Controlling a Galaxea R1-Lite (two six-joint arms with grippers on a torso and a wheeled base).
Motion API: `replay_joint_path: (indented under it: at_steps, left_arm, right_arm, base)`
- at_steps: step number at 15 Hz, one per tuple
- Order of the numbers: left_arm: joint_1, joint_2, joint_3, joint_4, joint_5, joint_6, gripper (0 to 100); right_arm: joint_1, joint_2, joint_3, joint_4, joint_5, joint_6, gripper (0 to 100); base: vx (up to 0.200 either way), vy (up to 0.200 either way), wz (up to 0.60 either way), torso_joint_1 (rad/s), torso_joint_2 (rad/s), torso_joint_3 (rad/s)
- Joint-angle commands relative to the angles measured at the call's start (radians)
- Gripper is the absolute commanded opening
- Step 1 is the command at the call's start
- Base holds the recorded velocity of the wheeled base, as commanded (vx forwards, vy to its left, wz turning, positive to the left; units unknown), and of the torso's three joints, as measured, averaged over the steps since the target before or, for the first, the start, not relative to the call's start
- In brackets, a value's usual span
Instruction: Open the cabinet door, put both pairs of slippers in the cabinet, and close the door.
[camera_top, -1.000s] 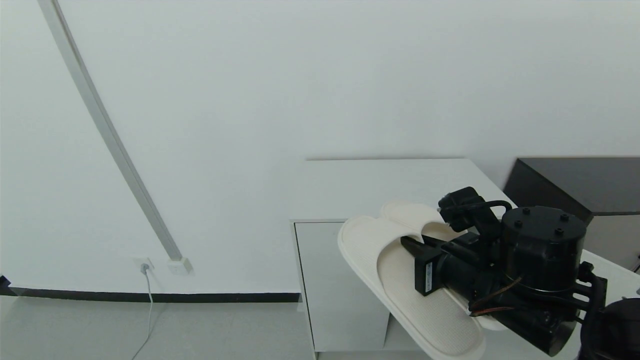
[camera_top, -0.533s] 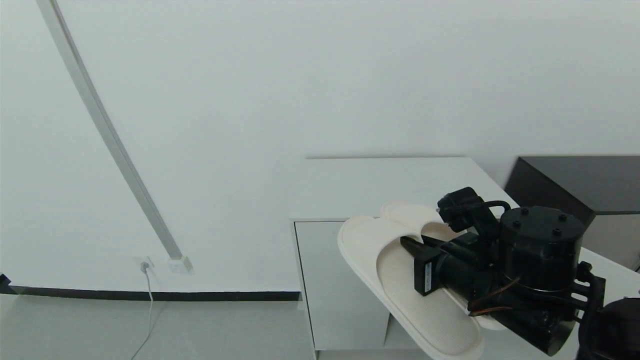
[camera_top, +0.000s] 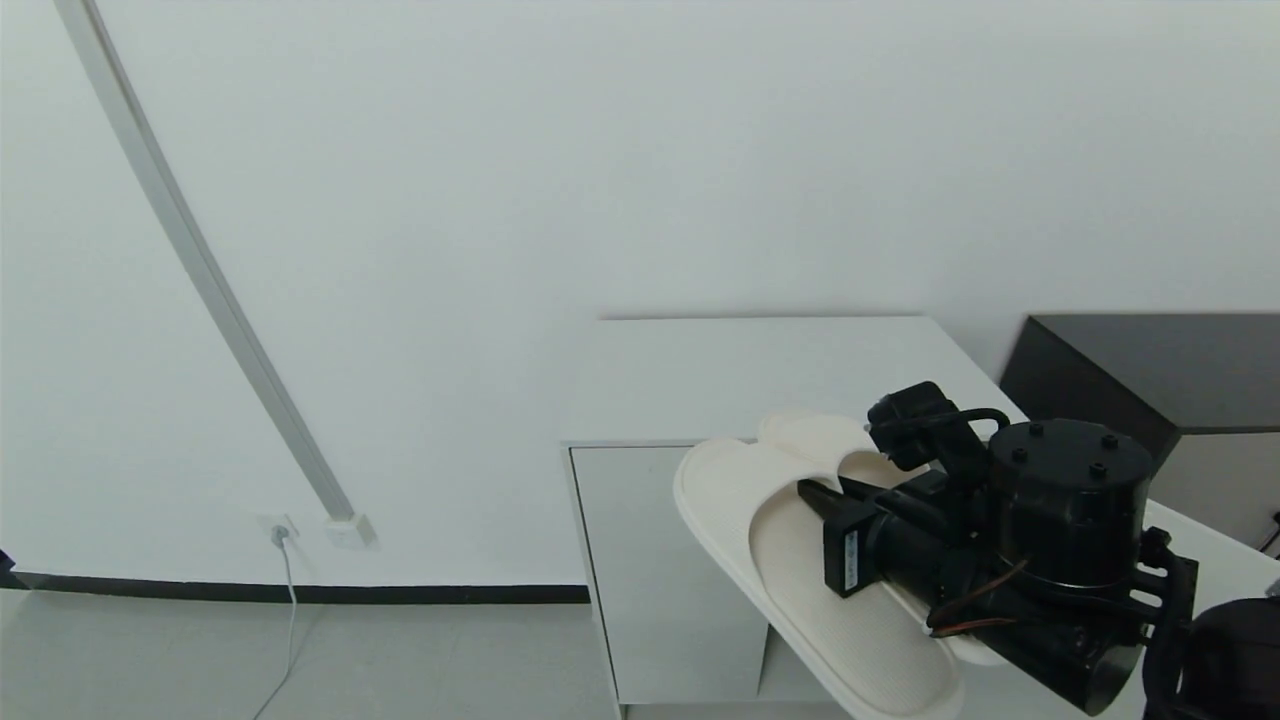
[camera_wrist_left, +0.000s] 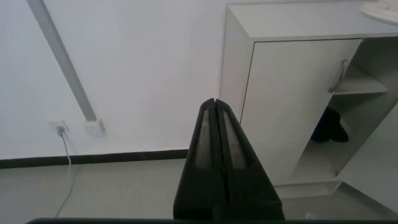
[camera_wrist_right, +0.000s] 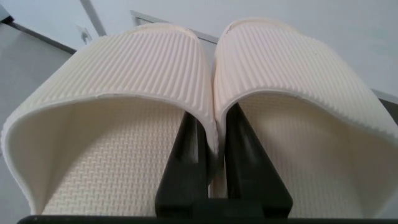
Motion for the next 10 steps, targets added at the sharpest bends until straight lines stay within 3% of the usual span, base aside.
replay_joint_path:
  at_steps: [1,10]
  left_arm:
    - [0.0,0.001,0.0,0.001,0.0,0.0,0]
    - [0.0,0.001,0.0,0.001,0.0,-0.002,0]
  right_arm:
    - [0.002,0.003,0.004,-0.001,-0.001,0.0,0]
    - [0.002,0.0,0.008,-0.002,0.006,0.0,0]
  base:
    - [0.0,-0.2,0.0,0.002,0.0,-0.007]
    - [0.0,-0.2,0.0,0.001,0.0,0.003]
